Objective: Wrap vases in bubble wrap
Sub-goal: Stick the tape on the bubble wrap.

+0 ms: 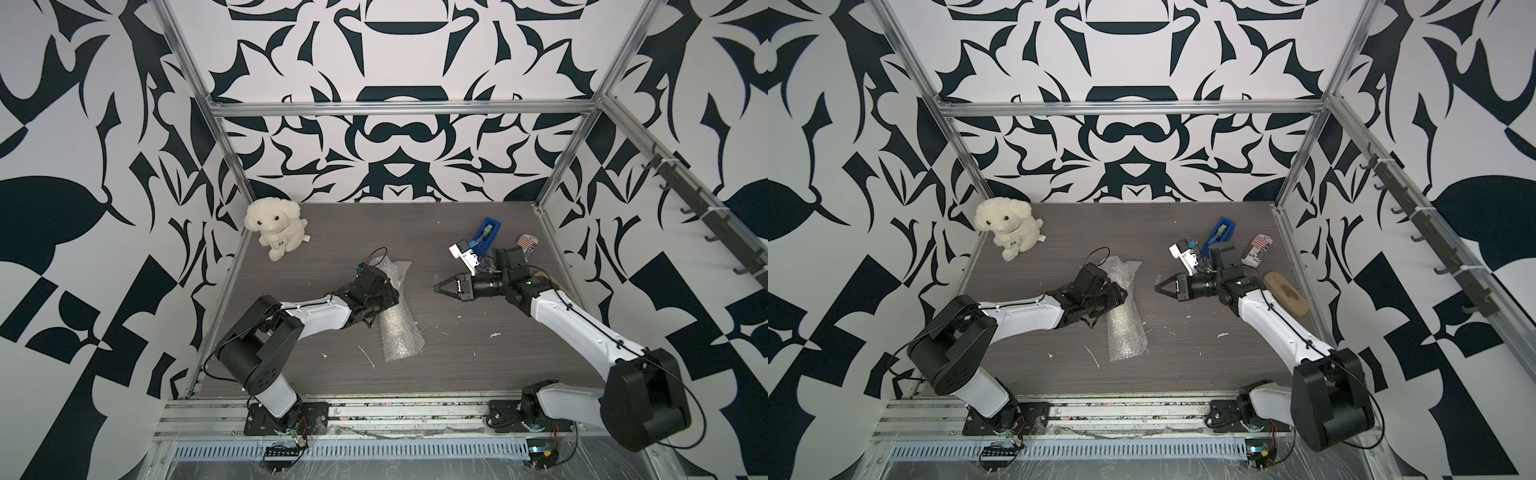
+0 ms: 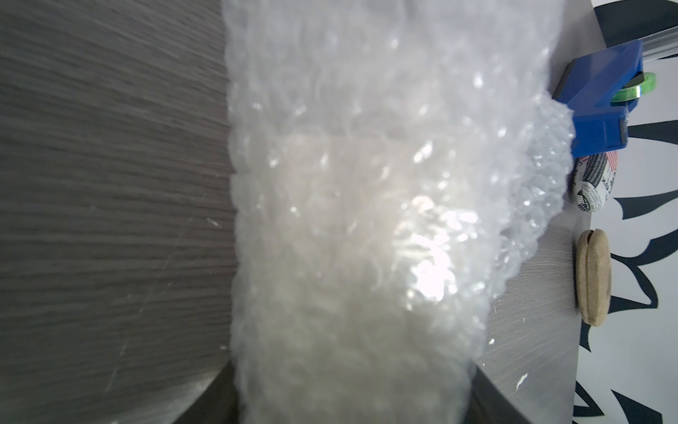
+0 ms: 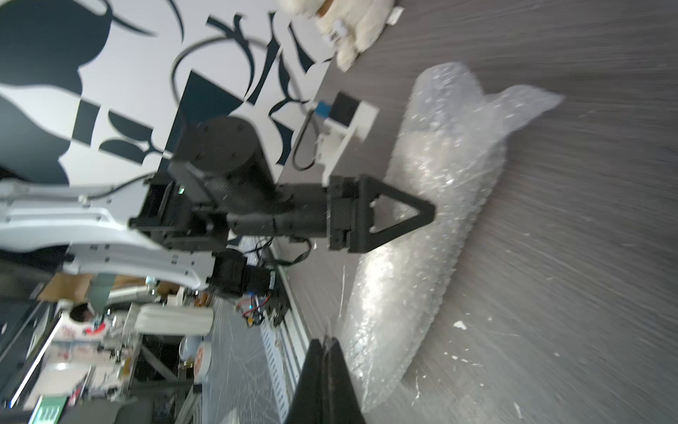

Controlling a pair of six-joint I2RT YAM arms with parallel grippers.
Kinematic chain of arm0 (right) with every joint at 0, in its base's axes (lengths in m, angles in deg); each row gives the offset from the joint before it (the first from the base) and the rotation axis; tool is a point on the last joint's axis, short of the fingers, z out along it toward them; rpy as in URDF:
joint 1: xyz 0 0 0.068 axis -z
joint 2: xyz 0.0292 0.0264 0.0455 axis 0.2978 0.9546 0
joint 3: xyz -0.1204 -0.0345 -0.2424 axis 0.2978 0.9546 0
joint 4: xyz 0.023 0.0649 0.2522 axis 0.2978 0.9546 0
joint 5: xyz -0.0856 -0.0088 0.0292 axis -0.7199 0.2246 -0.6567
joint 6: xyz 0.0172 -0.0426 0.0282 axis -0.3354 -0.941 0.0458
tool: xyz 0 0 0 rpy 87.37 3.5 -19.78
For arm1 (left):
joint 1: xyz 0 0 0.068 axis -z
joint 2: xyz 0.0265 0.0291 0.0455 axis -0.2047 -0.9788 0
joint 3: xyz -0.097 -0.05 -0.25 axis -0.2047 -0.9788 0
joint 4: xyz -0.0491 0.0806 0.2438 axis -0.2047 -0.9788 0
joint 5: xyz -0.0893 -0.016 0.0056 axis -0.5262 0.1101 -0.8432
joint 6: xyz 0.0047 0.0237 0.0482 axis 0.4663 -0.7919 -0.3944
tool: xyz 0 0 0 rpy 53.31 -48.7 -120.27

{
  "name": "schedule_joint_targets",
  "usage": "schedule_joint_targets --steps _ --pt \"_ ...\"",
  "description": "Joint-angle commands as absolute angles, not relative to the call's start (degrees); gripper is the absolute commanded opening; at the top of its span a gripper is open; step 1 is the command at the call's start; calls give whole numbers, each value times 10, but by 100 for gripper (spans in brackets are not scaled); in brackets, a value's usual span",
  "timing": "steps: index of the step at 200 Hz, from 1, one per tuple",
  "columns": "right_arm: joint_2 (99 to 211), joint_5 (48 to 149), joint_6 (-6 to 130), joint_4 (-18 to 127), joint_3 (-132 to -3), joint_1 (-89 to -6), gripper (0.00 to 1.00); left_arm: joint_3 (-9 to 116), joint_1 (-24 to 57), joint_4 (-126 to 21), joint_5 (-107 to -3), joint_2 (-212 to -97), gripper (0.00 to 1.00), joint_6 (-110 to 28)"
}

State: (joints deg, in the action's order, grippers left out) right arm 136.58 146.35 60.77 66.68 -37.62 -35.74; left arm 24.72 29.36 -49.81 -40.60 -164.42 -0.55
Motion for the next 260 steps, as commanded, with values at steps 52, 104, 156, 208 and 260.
schedule_joint_targets --steps 52,104,156,208,260 --pt "1342 1498 373 833 -427 -432 0 240 298 -457 -422 -1629 24 -26" --pt "1472 1384 183 1096 -565 -483 0 236 298 -446 -441 -1630 23 -62" --pt "1582 1246 77 1214 -633 -508 0 233 298 -431 -460 -1634 24 -78" --pt "1599 1219 -32 1184 -659 -537 0 236 298 -422 -475 -1644 24 -86" --pt "1669 1226 -106 1225 -708 -536 0 237 298 -419 -481 -1647 23 -86"
